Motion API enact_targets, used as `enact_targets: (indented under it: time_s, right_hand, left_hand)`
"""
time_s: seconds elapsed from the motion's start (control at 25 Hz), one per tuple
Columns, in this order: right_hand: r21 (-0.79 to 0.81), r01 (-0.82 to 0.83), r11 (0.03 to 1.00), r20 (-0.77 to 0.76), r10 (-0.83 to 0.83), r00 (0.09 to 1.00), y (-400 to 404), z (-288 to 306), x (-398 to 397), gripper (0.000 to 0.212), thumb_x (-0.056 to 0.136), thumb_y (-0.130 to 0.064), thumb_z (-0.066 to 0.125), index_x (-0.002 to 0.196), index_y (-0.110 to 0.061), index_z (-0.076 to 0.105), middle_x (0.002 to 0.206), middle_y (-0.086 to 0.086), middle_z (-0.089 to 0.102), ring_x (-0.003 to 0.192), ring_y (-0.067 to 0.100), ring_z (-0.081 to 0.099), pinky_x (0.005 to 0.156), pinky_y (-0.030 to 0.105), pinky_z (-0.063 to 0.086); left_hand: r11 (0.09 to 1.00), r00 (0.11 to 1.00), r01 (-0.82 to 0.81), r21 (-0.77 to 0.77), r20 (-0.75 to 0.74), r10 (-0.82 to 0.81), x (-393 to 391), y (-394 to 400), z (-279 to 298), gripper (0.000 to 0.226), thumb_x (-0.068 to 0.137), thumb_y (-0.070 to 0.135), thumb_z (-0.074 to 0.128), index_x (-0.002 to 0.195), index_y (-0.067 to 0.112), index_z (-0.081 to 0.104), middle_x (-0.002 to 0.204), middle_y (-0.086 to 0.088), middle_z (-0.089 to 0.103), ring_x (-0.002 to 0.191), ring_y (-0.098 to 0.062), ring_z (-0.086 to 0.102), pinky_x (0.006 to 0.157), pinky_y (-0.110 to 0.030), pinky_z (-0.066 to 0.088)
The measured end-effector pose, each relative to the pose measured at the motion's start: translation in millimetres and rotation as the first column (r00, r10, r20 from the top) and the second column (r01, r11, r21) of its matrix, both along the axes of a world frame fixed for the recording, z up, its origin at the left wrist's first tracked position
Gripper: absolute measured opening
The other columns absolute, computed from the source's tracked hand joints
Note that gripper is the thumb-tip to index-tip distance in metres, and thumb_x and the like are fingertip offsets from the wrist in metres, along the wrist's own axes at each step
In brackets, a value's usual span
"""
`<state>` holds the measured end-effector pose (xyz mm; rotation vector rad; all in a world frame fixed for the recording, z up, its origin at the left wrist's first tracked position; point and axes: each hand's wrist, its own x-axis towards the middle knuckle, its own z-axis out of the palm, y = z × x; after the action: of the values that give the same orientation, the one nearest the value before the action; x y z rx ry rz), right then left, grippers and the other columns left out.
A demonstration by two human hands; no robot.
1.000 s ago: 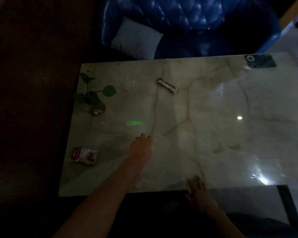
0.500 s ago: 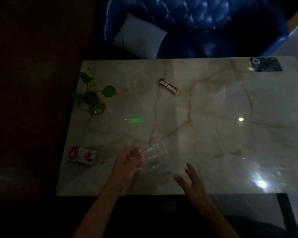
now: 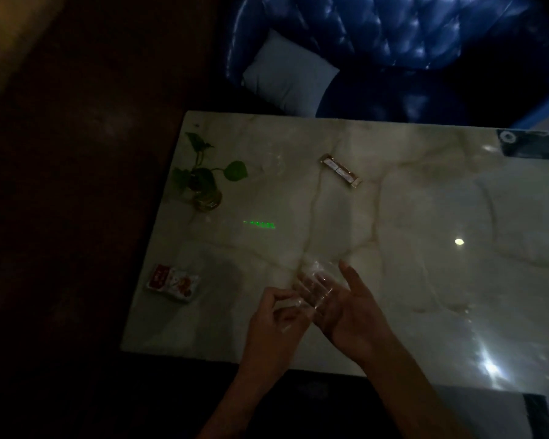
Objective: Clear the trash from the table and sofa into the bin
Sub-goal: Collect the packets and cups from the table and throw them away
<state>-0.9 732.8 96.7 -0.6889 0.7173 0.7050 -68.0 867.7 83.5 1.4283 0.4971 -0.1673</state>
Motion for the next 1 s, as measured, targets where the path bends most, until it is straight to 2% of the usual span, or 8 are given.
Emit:
enact_targets:
  time_s: [0.12, 0.24, 0.4, 0.48, 0.56, 0.68, 0.8, 1.0]
  right_hand:
    - [-0.085, -0.122, 0.989, 0.047, 0.126, 0.991, 14.0, -4.4, 6.2, 0.039, 0.085, -0.042, 0.062, 0.112, -0.014, 0.067, 0.108, 0.011, 0.072, 0.097, 0.027, 0.07, 0.089, 0.042, 0.053]
    - [-0.353, -0.251, 0.901, 0.164, 0.324, 0.932, 26.0, -14.0, 3.4, 0.023, 0.069, -0.032, 0.07, 0.086, -0.018, 0.076, 0.09, 0.009, 0.074, 0.077, 0.021, 0.07, 0.073, 0.036, 0.048]
    - [-0.837, -0.391, 0.384, 0.002, 0.716, 0.698, 28.9, -44.8, -7.7, 0.042, 0.061, -0.052, 0.083, 0.081, -0.019, 0.065, 0.079, -0.001, 0.069, 0.068, 0.015, 0.064, 0.061, 0.03, 0.046]
    - [-0.889, -0.439, 0.131, -0.173, 0.791, 0.587, 26.7, -63.1, -16.8, 0.049, 0.062, -0.055, 0.084, 0.089, -0.022, 0.058, 0.085, -0.004, 0.065, 0.072, 0.013, 0.06, 0.058, 0.025, 0.043]
    - [-0.877, -0.481, -0.016, -0.272, 0.841, 0.468, 19.5, -80.9, -32.5, 0.051, 0.059, -0.062, 0.082, 0.09, -0.03, 0.055, 0.089, -0.003, 0.064, 0.071, 0.01, 0.058, 0.058, 0.025, 0.042]
    - [-0.839, -0.54, -0.061, -0.301, 0.88, 0.369, 4.3, -95.2, -51.4, 0.051, 0.059, -0.065, 0.078, 0.099, -0.041, 0.059, 0.107, -0.004, 0.068, 0.085, 0.007, 0.064, 0.073, 0.023, 0.048]
    - [-0.797, -0.572, -0.193, -0.4, 0.879, 0.26, -9.3, -110.0, -63.3, 0.075, 0.076, -0.058, 0.071, 0.135, -0.02, 0.045, 0.132, 0.005, 0.06, 0.118, 0.025, 0.062, 0.096, 0.033, 0.048]
    - [-0.796, -0.594, -0.12, -0.337, 0.903, 0.269, -17.9, -110.5, -66.1, 0.074, 0.085, -0.051, 0.068, 0.145, -0.02, 0.036, 0.141, 0.005, 0.055, 0.127, 0.022, 0.057, 0.099, 0.025, 0.042]
  left_hand:
    - [0.974, 0.987, 0.158, 0.162, -0.016, -0.157, 7.8, 38.1, -17.0, 0.029, 0.065, 0.034, 0.079, 0.089, 0.03, 0.065, 0.088, 0.004, 0.075, 0.079, -0.008, 0.071, 0.068, -0.018, 0.053]
    - [0.939, 0.979, 0.186, 0.29, -0.137, -0.152, 15.1, 101.4, -47.2, 0.02, 0.07, 0.036, 0.073, 0.084, 0.022, 0.068, 0.085, 0.003, 0.074, 0.085, -0.017, 0.071, 0.076, -0.028, 0.054]
    - [0.81, 0.901, 0.252, 0.529, -0.434, 0.004, 2.7, 182.1, -102.8, 0.024, 0.08, 0.043, 0.07, 0.083, 0.019, 0.072, 0.086, 0.0, 0.076, 0.09, -0.021, 0.072, 0.074, -0.028, 0.052]
    - [0.807, 0.845, 0.215, 0.55, -0.519, 0.128, -4.2, 209.8, -124.3, 0.033, 0.084, 0.048, 0.065, 0.089, 0.016, 0.074, 0.094, -0.008, 0.076, 0.093, -0.025, 0.071, 0.078, -0.031, 0.052]
    - [0.845, 0.797, 0.062, 0.531, -0.535, 0.278, -0.1, 227.7, -137.7, 0.046, 0.088, 0.05, 0.059, 0.097, 0.007, 0.073, 0.101, -0.021, 0.073, 0.096, -0.036, 0.07, 0.084, -0.043, 0.056]
    - [0.824, 0.754, -0.118, 0.555, -0.49, 0.438, 18.3, 240.2, -149.3, 0.058, 0.088, 0.05, 0.06, 0.108, -0.004, 0.068, 0.11, -0.03, 0.068, 0.104, -0.042, 0.066, 0.091, -0.048, 0.053]
    - [0.793, 0.68, -0.208, 0.573, -0.498, 0.538, 36.0, 238.8, -153.4, 0.069, 0.083, 0.051, 0.067, 0.127, -0.002, 0.058, 0.128, -0.028, 0.059, 0.119, -0.041, 0.057, 0.101, -0.048, 0.047]
    - [0.742, 0.674, -0.173, 0.648, -0.472, 0.569, 42.9, 225.7, -162.1, 0.061, 0.087, 0.034, 0.067, 0.132, -0.005, 0.053, 0.136, -0.029, 0.053, 0.127, -0.042, 0.05, 0.106, -0.047, 0.04]
